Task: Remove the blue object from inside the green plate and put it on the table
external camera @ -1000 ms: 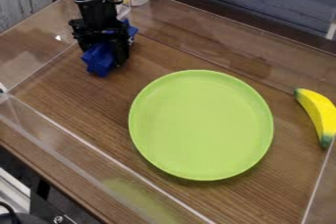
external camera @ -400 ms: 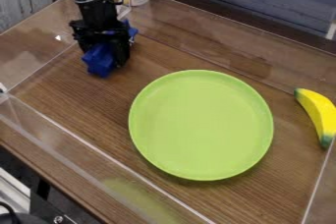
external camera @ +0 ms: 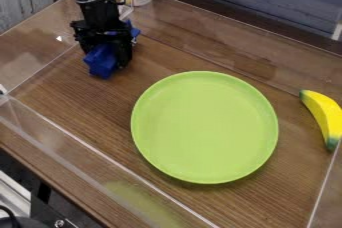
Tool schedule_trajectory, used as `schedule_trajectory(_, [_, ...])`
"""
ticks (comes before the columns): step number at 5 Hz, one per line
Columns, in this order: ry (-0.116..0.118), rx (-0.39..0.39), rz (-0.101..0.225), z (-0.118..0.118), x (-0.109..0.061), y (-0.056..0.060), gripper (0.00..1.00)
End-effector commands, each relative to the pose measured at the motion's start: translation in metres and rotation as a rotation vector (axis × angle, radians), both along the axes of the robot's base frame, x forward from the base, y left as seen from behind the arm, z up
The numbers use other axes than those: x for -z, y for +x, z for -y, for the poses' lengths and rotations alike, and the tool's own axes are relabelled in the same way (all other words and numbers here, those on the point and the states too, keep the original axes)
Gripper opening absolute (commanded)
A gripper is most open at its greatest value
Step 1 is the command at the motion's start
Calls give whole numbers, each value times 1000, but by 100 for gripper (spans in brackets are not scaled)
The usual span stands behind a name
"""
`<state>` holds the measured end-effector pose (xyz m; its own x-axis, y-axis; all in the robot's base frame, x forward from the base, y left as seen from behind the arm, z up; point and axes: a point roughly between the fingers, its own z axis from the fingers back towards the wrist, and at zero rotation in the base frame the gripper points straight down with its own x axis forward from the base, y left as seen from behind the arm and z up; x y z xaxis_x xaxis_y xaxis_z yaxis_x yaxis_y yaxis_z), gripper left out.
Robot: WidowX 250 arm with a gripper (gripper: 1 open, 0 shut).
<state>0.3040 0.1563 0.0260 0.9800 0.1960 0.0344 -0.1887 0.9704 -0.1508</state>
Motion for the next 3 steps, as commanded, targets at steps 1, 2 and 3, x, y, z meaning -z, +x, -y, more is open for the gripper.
schedule_trajectory(1, [21, 8, 37, 0, -13, 8, 0])
schedule_trajectory(2, [21, 8, 41, 2, -19, 8, 100])
schedule_trajectory(3, [21, 8, 52, 5, -28, 9, 100])
